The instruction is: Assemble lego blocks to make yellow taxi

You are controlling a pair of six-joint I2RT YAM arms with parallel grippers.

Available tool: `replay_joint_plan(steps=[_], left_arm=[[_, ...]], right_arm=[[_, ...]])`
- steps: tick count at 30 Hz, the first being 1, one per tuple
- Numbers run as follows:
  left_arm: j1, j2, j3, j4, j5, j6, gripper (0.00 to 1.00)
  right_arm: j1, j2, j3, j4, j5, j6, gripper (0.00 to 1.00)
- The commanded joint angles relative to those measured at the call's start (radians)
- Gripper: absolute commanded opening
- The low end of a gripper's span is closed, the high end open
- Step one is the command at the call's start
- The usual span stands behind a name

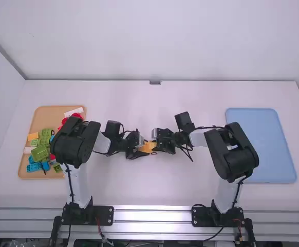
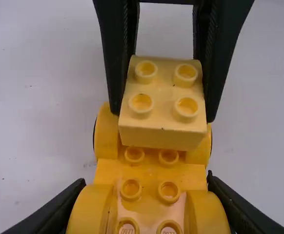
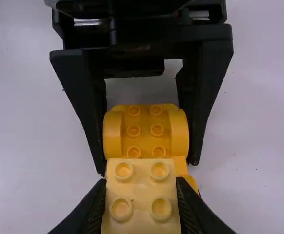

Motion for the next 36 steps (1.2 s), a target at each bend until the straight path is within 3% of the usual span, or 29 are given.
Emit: replay_joint_plan(steps=[1, 13, 20, 36], left_arm=[[-0.005, 0.018, -0.023, -0.024, -0.035, -0.007, 0.59], [-0.005, 0.018, -0.040, -0.031, -0.035, 0.027, 0.56], [-0.005, 0.018, -0.040, -0.027, -0.035, 0.027, 0.56], [-0.010, 0.018, -0.040, -0.027, -0.039, 0.026, 0.55]], right_arm=[[0.007, 0.008, 0.014, 0.000, -0.009, -0.005, 0.04], [0.031, 0.008, 0.006, 0.002, -0.010, -0.004, 0.01], [0.029, 0.008, -0.027, 0.078, -0.006, 0.058, 0.02], [0.004, 0.008, -0.013, 0.048, -0.010, 0.123, 0.04]])
